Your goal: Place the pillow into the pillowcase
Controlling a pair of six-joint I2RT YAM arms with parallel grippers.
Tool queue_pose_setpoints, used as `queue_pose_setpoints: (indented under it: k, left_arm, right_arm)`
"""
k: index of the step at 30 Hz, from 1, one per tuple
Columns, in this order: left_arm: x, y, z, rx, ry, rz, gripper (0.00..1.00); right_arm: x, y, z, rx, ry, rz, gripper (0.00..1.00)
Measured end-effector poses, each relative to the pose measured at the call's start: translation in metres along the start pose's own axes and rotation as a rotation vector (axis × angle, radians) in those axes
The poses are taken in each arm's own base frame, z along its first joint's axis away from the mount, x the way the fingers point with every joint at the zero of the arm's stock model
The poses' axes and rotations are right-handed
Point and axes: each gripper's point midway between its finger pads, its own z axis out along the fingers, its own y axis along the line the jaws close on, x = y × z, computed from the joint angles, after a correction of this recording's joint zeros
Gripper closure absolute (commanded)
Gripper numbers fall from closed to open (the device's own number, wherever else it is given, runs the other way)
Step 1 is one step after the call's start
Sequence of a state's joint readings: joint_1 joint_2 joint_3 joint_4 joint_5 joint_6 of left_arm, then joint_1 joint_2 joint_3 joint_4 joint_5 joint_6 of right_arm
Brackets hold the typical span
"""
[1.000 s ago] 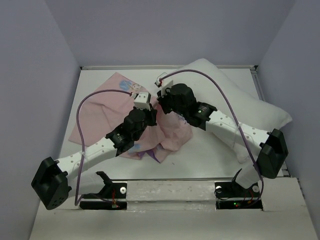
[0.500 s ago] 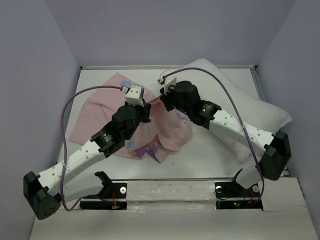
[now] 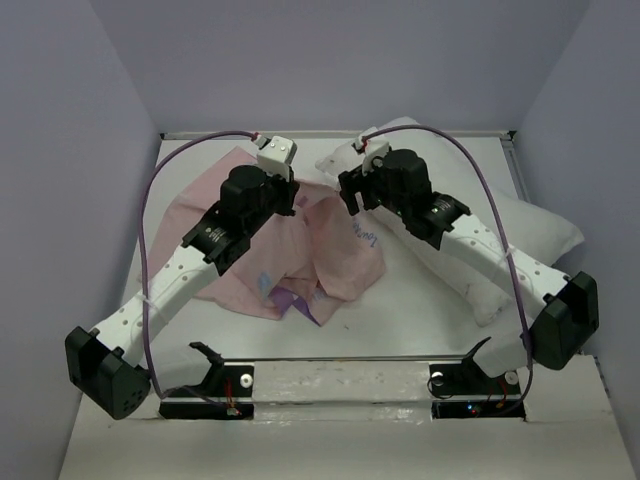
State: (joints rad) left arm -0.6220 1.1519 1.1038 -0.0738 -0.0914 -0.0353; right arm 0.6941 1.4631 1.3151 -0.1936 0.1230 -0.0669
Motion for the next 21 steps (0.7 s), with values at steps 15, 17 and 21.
queue_pose_setpoints:
  k: [15,17,21]
  left_arm:
    - [0.010,-0.027,0.057,0.190,0.062,-0.088,1.00]
    - [0.004,-0.028,0.057,0.203,0.050,-0.096,1.00]
    - [-0.003,-0.034,0.056,0.234,0.033,-0.113,1.00]
  right_arm:
    - [0.017,0.017,-0.040,-0.281,0.014,0.171,0.61]
    - [0.030,0.047,-0.039,-0.366,0.025,0.191,0.41]
    - [0.050,0.089,-0.034,-0.515,0.020,0.231,0.27]
